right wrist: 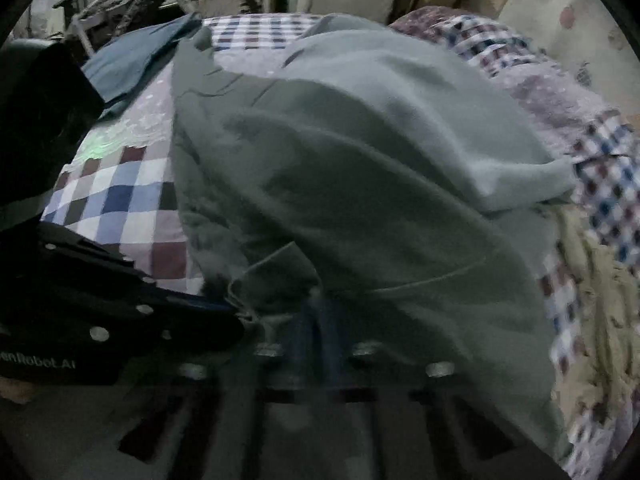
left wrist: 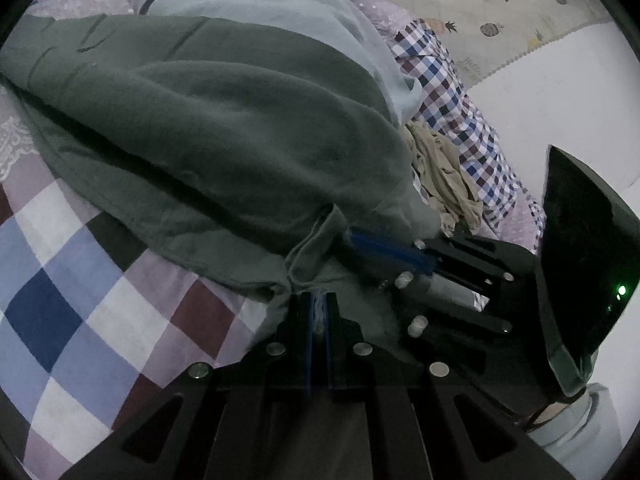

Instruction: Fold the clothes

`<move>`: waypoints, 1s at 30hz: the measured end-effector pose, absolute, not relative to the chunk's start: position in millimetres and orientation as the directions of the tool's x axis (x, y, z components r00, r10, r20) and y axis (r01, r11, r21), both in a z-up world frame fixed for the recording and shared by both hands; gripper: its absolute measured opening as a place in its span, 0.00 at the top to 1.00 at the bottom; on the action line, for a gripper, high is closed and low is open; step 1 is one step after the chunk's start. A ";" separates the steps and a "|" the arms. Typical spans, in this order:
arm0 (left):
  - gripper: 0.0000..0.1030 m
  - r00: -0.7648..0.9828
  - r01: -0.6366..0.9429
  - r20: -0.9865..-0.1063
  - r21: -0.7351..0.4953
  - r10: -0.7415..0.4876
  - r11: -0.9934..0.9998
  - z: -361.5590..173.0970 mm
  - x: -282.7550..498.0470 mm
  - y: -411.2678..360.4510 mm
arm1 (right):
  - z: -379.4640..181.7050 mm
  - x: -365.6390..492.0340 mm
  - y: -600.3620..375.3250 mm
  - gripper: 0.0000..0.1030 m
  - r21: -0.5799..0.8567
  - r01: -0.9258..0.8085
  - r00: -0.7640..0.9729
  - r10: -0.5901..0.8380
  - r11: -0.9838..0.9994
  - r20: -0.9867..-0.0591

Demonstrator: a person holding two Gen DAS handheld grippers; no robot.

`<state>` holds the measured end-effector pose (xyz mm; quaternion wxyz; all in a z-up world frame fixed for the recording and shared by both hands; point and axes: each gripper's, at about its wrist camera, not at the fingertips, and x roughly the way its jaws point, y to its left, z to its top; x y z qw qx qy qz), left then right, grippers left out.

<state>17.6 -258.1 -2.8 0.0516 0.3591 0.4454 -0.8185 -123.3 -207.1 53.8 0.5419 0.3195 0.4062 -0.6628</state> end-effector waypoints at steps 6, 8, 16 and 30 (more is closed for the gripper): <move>0.94 -0.751 0.399 -0.614 -0.716 0.244 -0.573 0.6 16.9 -267.5 | 95.7 -138.7 -181.7 0.99 -0.301 0.927 -0.374 -0.489 -0.224 -0.788; 0.88 -0.756 0.399 -0.607 -0.725 0.246 -0.561 2.6 18.1 -271.0 | 109.6 -147.0 -184.1 0.99 -0.327 0.907 -0.418 -0.480 -0.264 -0.771; 0.88 -0.765 0.444 -0.601 -0.753 0.233 -0.485 4.4 27.3 -295.4 | 87.4 -173.2 -215.5 0.99 -0.362 0.869 -0.467 -0.313 -0.339 -0.827; 0.64 -0.807 0.455 -0.553 -0.807 0.208 -0.377 1.6 41.2 -340.0 | 144.9 -144.5 -135.0 0.38 -0.217 0.775 -0.525 -0.414 -0.594 -0.744</move>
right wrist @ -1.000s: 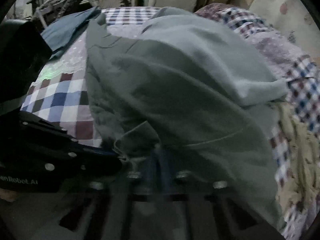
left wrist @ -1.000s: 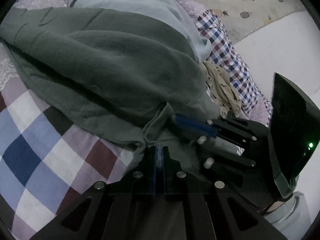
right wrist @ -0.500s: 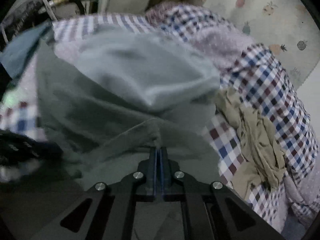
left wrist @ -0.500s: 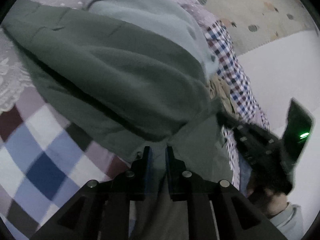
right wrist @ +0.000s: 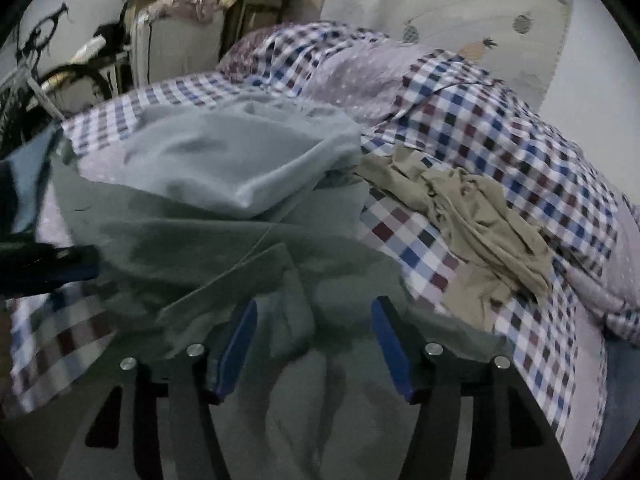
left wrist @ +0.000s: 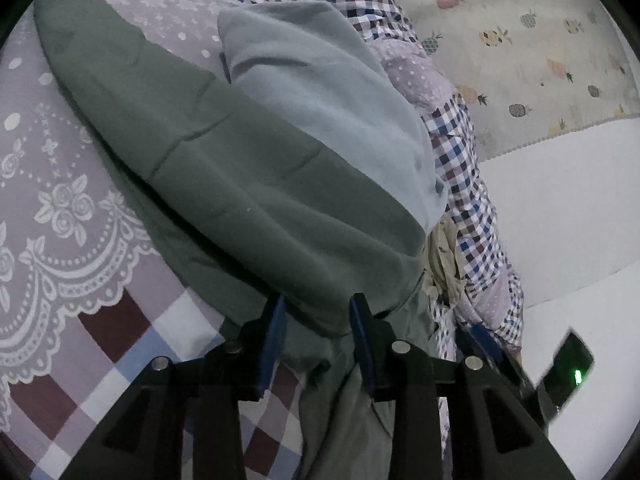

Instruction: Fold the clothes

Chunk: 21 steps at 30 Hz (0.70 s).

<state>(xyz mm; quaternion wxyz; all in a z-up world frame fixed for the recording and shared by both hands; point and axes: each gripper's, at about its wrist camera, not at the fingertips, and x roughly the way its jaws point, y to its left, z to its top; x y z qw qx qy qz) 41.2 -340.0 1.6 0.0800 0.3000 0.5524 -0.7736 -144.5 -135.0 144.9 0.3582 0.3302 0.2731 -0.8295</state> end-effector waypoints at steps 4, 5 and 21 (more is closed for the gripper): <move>0.59 -0.806 0.454 -0.546 -0.817 0.226 -0.357 -0.5 43.6 -340.6 | 161.5 -108.3 -80.8 0.37 -0.158 0.735 -0.542 -0.433 -0.659 -0.720; 0.57 -0.806 0.453 -0.547 -0.817 0.228 -0.357 0.5 42.1 -339.0 | 166.3 -99.4 -61.2 0.36 -0.135 0.715 -0.552 -0.435 -0.686 -0.711; 0.56 -0.801 0.363 -0.538 -0.785 0.262 -0.502 23.9 14.0 -288.1 | 90.1 -65.0 175.5 0.30 -0.045 0.355 -0.593 -0.187 -0.934 -0.783</move>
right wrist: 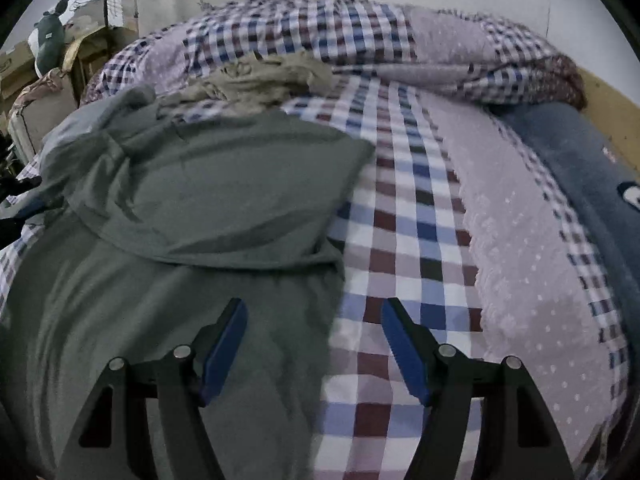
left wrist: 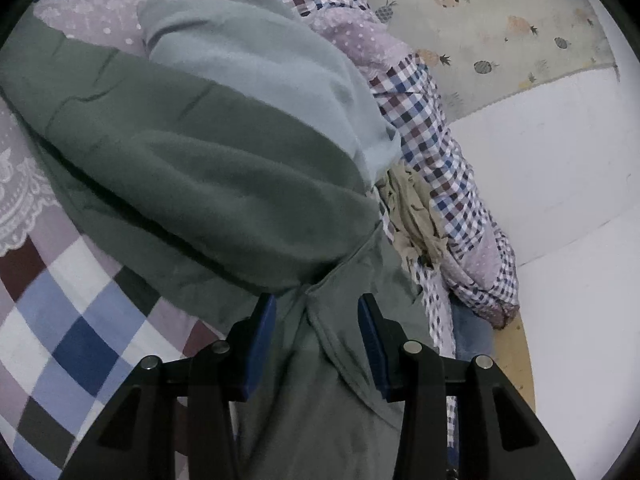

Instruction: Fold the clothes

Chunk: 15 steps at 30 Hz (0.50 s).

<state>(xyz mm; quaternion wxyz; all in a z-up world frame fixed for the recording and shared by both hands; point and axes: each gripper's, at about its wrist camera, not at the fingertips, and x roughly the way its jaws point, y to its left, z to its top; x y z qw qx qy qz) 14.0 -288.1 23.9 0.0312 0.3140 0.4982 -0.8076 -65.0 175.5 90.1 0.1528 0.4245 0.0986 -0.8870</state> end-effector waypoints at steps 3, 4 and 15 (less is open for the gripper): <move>0.56 -0.800 0.370 -0.546 -0.776 0.250 -0.511 23.3 12.1 -287.7 | 68.9 -88.5 174.4 0.30 -0.033 0.370 -0.552 -0.191 -0.928 -0.812; 0.56 -0.800 0.371 -0.547 -0.773 0.245 -0.515 23.2 14.4 -286.4 | 60.9 -98.3 173.7 0.30 -0.035 0.371 -0.540 -0.185 -0.928 -0.821; 0.56 -0.807 0.359 -0.540 -0.771 0.239 -0.527 21.1 20.0 -288.5 | 63.3 -104.0 171.9 1.00 -0.138 0.306 -0.624 -0.089 -0.942 -0.776</move>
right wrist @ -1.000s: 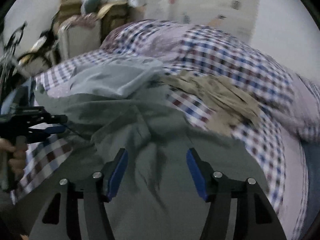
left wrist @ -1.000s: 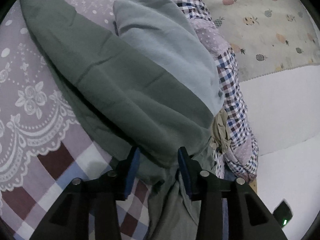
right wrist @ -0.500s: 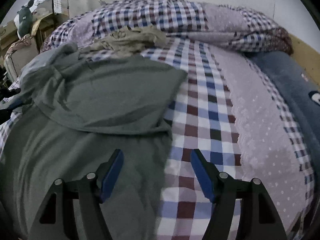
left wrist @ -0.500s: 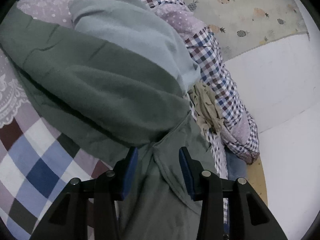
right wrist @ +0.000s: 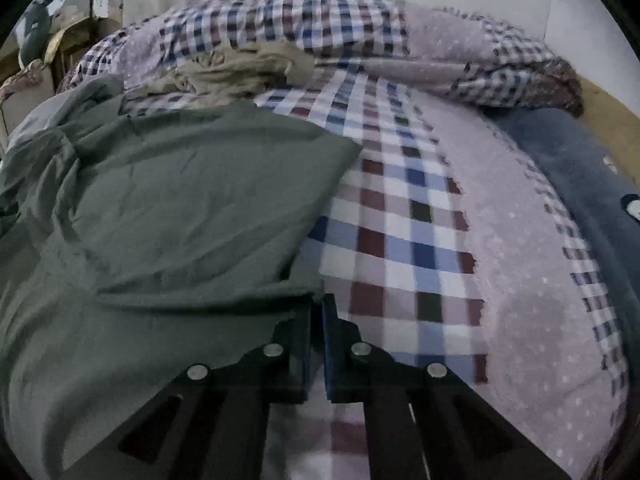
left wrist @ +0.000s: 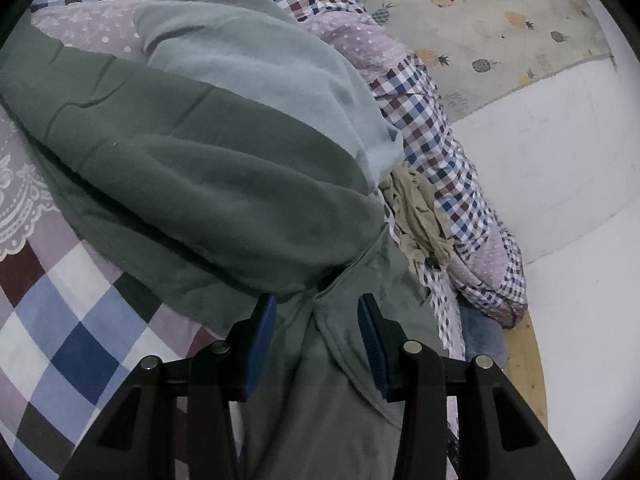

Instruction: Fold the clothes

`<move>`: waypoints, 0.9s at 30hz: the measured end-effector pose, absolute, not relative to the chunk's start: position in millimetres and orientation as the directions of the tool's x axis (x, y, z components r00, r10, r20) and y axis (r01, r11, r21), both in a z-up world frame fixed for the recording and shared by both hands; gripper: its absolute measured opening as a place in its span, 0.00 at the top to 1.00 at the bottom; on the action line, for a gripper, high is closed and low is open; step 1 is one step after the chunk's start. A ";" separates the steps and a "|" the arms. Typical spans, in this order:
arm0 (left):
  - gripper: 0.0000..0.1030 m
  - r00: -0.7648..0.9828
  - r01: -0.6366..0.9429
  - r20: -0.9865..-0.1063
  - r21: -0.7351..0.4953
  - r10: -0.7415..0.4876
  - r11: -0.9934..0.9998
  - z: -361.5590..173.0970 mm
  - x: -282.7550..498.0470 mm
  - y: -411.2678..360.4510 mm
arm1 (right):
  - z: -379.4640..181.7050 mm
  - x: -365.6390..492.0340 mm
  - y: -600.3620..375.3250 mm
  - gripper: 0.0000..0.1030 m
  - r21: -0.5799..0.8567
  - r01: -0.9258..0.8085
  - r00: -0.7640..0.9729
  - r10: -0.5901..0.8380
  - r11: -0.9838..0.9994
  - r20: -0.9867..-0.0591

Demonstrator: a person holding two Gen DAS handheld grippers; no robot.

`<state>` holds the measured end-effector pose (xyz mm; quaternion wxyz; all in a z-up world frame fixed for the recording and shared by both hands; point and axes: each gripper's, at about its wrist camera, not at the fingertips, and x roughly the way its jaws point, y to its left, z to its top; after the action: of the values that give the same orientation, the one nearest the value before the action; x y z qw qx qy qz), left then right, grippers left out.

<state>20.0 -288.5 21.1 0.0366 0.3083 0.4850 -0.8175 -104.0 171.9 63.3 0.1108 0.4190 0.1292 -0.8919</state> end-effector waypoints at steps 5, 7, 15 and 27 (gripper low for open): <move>0.57 -0.808 0.361 -0.536 -0.779 0.244 -0.513 21.1 20.5 -290.5 | 47.2 -94.4 214.4 0.97 -0.136 0.203 -0.521 0.010 -0.970 -0.853; 0.56 -0.811 0.363 -0.534 -0.780 0.240 -0.510 22.0 21.3 -291.4 | 61.1 -94.1 226.0 0.92 -0.053 0.178 -0.531 -0.051 -0.983 -0.846; 0.56 -0.814 0.365 -0.533 -0.780 0.233 -0.509 22.6 19.5 -291.0 | 69.7 -146.0 205.3 0.56 0.270 0.227 -0.492 -0.350 -0.936 -0.797; 0.56 -0.820 0.363 -0.523 -0.789 0.232 -0.496 21.9 20.5 -293.3 | 53.2 -131.6 198.3 0.95 0.262 0.085 -0.514 -0.267 -0.961 -0.815</move>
<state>20.5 -293.3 21.9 0.0404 0.2969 0.5005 -0.8122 -131.6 198.3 53.2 0.1019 0.4823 -0.0945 -0.8649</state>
